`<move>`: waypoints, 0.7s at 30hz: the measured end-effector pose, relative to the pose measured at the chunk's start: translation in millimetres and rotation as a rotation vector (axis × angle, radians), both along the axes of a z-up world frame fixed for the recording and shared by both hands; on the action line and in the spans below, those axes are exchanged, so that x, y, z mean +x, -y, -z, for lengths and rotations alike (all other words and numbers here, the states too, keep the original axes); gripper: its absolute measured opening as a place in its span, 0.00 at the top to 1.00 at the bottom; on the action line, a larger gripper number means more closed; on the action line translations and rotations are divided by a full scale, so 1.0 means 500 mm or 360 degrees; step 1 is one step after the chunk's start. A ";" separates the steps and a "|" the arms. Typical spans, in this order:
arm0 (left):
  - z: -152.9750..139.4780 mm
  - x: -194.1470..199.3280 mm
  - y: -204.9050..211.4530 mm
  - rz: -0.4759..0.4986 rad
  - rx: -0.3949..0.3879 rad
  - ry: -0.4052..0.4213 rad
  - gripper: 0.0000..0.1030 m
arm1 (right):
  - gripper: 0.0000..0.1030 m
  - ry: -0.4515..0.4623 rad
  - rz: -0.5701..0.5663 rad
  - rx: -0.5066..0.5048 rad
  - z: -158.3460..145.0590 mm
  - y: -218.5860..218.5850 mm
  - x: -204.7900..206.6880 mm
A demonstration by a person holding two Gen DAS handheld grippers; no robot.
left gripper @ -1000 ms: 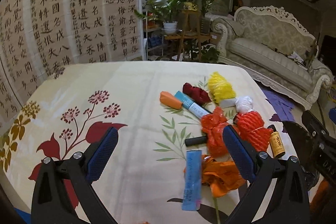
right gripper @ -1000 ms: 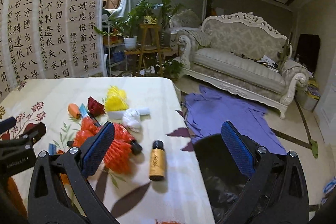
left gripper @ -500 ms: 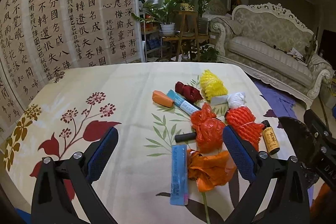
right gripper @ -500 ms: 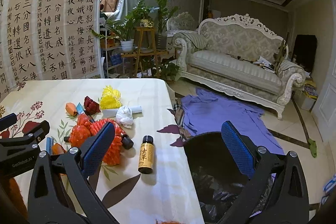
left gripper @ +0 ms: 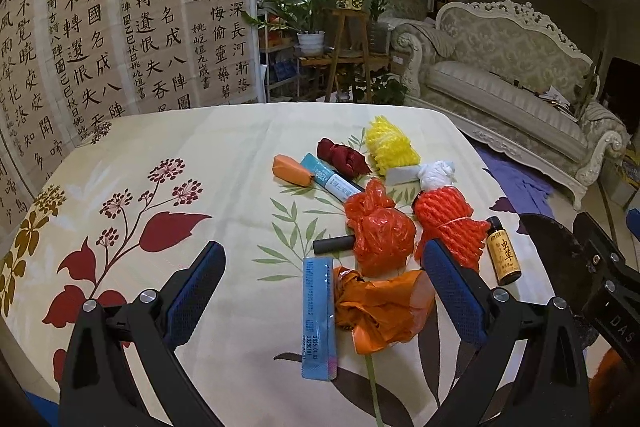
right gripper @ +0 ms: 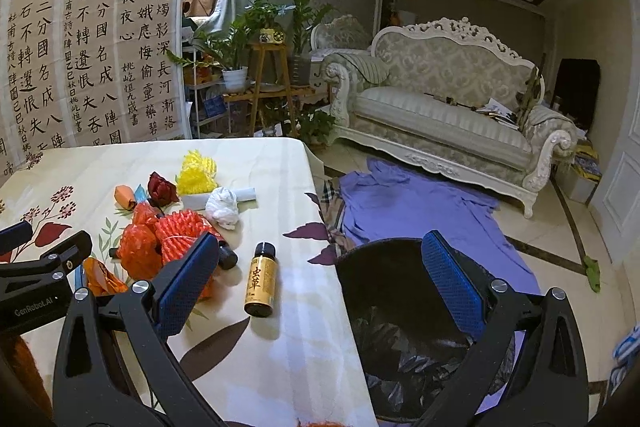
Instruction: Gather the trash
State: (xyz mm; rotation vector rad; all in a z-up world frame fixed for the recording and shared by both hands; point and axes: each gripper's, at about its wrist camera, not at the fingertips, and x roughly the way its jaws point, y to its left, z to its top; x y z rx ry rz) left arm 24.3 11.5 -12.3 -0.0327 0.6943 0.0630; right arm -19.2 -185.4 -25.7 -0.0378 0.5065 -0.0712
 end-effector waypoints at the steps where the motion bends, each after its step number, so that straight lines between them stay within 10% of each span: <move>1: 0.001 -0.001 0.002 0.0002 0.0007 0.0002 0.06 | 0.04 0.0000 0.0001 -0.0001 0.001 0.001 0.000; 21: 0.005 0.002 0.018 0.0038 0.0002 0.0026 0.06 | 0.04 -0.0025 0.0014 -0.0001 0.018 0.011 -0.009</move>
